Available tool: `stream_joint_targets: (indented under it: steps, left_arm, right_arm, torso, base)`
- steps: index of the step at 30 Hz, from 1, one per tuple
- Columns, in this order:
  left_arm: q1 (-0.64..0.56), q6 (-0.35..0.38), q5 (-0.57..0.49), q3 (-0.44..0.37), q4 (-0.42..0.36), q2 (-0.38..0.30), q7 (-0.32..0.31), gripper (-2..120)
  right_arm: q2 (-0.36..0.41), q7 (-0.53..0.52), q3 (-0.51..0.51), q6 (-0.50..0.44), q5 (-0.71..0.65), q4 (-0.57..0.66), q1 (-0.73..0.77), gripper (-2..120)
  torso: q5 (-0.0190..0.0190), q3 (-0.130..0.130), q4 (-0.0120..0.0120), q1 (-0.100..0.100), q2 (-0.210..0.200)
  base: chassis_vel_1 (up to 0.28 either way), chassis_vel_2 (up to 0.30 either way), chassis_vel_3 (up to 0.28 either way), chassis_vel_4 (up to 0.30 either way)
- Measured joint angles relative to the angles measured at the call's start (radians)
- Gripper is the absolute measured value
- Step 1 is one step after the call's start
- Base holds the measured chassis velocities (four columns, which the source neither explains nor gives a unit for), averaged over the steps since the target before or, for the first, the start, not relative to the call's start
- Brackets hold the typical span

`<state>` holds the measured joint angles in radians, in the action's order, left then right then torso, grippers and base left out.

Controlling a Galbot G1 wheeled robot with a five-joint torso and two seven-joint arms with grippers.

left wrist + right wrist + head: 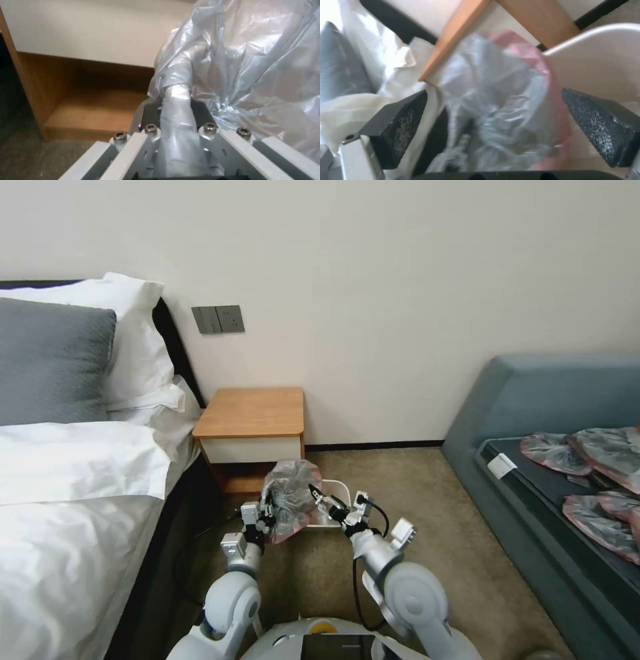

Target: Pick up the garbage bag from the table and place it over the trash can.

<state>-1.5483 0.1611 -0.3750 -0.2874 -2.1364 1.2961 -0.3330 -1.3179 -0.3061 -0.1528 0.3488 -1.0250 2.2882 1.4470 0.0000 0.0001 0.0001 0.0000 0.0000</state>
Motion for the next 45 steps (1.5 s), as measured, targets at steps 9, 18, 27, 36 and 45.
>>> stream_joint_targets:
  steps: [9, 18, 27, 36, 45]
  left_arm:
    - [-0.034, -0.03, 0.013, -0.018, -0.037, 0.001, 0.021, 7]
    - [-0.052, -0.038, 0.025, -0.037, -0.061, 0.001, 0.05, 7]
    - [-0.06, -0.038, 0.032, -0.045, -0.07, 0.004, 0.057, 7]
    - [-0.067, -0.035, 0.017, -0.05, -0.081, 0.006, 0.061, 7]
    - [-0.064, 0.003, -0.084, -0.046, -0.093, 0.011, 0.029, 7]
  right_arm:
    - [-0.002, 0.005, 0.029, -0.02, 0.124, -0.078, -0.034, 100]
    - [-0.002, 0.047, 0.039, -0.045, 0.205, -0.117, -0.064, 86]
    - [-0.008, 0.056, 0.06, -0.046, 0.202, -0.137, -0.104, 61]
    - [-0.019, 0.07, 0.068, -0.05, 0.187, -0.157, -0.134, 39]
    - [-0.027, 0.104, 0.071, -0.061, 0.193, -0.169, -0.135, 8]
  torso:
    - [-0.0001, 0.0, -0.0001, 0.0, 0.0]
    - [-0.0001, 0.0, -0.0001, 0.0, 0.0]
    - [0.0, 0.0, -0.0001, 0.0, 0.0]
    - [0.0, 0.0, -0.0001, 0.0, 0.0]
    - [-0.0001, 0.0, -0.0001, 0.0, 0.0]
  base:
    - [0.0, 0.0, 0.0, 0.0]
    - [0.0, 0.0, 0.0, 0.0]
    - [0.0, 0.0, 0.0, 0.0]
    - [0.0, 0.0, 0.0, 0.0]
    - [0.0, 0.0, 0.0, 0.0]
